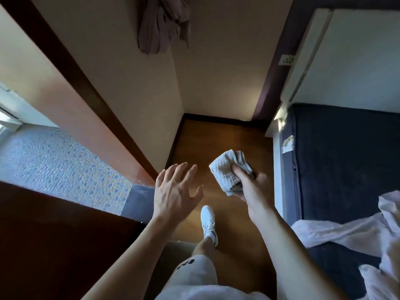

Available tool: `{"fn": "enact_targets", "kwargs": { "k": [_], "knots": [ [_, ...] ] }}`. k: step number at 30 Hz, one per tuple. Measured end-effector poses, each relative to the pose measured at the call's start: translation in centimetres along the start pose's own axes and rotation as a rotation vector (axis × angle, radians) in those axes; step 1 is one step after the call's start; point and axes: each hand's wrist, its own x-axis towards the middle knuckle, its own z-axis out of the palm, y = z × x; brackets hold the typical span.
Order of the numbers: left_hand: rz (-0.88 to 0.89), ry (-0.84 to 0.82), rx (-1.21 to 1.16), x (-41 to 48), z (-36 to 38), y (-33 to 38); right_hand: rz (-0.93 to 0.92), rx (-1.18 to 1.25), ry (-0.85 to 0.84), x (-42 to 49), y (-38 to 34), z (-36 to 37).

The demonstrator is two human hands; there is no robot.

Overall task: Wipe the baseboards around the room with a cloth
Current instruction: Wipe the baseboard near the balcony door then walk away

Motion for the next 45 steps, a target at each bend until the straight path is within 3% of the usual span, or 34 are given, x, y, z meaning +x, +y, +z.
{"fn": "enact_targets", "kwargs": {
  "k": [10, 21, 27, 35, 45],
  "knots": [
    [-0.049, -0.001, -0.049, 21.3, 1.6, -4.1, 0.004, -0.041, -0.017, 18.8, -8.7, 7.8],
    [-0.145, 0.035, -0.067, 34.4, 4.3, -7.1, 0.077, -0.094, -0.077, 32.3, -13.3, 13.7],
    [-0.349, 0.003, -0.015, 39.5, 6.5, -9.1, 0.082, -0.238, -0.294, 41.1, -15.6, 18.8],
    [-0.784, 0.059, 0.011, 43.4, 7.4, -8.3, 0.175, -0.47, -0.652, 51.2, -18.9, 27.1],
    [-1.28, 0.075, -0.016, 38.6, 8.5, -5.0, 0.264, -0.711, -1.116, 51.0, -15.0, 33.5]
  ]
}}
